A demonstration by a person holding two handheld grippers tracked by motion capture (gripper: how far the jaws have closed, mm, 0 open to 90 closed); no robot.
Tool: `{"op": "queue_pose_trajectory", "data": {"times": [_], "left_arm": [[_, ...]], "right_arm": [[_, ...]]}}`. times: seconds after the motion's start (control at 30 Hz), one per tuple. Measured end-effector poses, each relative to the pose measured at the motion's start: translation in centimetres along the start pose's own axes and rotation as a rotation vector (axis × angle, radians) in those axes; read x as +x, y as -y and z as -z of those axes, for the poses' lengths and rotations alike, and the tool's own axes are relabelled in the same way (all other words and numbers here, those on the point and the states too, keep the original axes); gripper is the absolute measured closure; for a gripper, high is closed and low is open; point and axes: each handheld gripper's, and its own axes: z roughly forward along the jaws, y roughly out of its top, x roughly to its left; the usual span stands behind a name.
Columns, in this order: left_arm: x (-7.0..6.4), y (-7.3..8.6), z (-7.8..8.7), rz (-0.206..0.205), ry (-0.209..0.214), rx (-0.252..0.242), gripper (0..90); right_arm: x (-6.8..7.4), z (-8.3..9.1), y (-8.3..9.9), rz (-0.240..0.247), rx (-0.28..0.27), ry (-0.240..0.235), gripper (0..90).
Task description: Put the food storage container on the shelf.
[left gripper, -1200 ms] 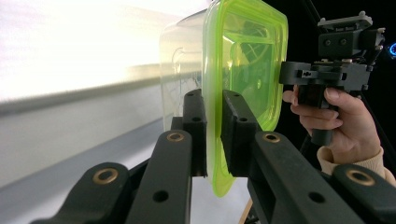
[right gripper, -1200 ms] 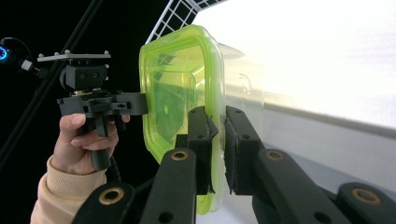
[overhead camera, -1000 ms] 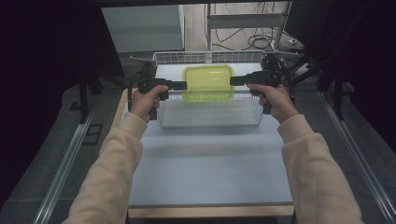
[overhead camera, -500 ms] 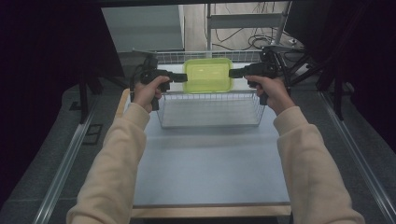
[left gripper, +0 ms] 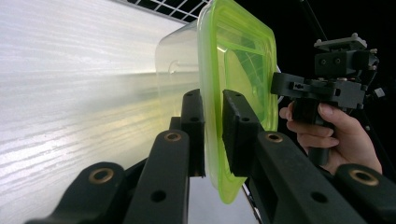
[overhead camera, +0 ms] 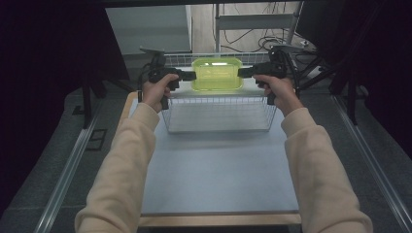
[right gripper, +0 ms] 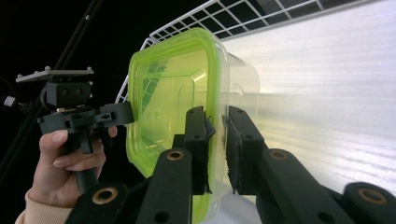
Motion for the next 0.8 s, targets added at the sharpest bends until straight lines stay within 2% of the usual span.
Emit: {"op": "queue_pose_trajectory", "data": {"times": [0.17, 0.33, 0.47, 0.5, 0.63, 0.8], "left_arm": [[0.3, 0.0, -0.4, 0.012, -0.010, 0.000, 75.3], [0.7, 0.0, -0.9, 0.024, -0.020, -0.006, 69.3], [0.6, -0.1, -0.9, 0.024, -0.039, -0.015, 56.0], [0.5, -0.1, -0.8, 0.018, -0.051, -0.037, 50.8], [0.5, 0.0, -0.2, -0.002, -0.055, -0.051, 42.1], [0.2, 0.4, 0.5, -0.026, -0.044, -0.047, 39.7]], "right_arm": [[-0.2, -0.5, 0.0, 0.004, -0.003, 0.025, 76.6], [-0.2, -1.2, 0.1, 0.017, 0.006, 0.067, 69.6], [0.1, -1.4, 0.1, 0.049, -0.022, 0.106, 56.2], [0.1, -1.3, 0.1, 0.055, -0.024, 0.109, 54.5], [0.4, -0.9, 0.2, 0.077, -0.047, 0.097, 50.0], [0.7, -0.1, 0.4, 0.091, -0.064, 0.076, 47.0]]}}
